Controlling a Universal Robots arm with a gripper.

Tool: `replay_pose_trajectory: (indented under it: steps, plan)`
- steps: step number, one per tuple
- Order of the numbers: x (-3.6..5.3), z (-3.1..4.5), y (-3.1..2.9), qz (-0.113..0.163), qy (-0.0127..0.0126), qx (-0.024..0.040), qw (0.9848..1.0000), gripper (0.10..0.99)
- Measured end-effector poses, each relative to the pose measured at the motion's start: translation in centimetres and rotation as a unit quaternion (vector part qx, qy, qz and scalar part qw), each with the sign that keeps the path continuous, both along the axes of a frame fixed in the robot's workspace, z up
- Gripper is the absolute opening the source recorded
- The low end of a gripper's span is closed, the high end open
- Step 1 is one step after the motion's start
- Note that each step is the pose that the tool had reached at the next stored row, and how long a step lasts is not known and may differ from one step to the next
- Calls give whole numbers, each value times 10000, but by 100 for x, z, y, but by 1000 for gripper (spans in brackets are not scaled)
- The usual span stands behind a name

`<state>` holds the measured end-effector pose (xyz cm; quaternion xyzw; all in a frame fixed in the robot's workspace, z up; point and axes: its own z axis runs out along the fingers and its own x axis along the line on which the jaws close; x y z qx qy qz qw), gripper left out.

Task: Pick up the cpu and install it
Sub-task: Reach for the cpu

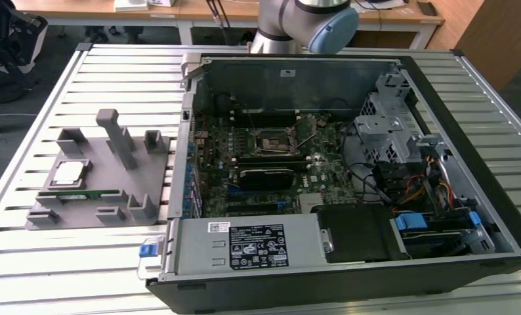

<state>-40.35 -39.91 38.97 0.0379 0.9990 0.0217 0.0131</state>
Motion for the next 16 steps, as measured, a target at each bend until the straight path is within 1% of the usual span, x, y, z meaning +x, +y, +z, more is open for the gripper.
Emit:
replay_pose_trajectory:
  steps: [16]
  plan:
    - [-190, -16, -3, 0, 0, 0, 10000, 106]
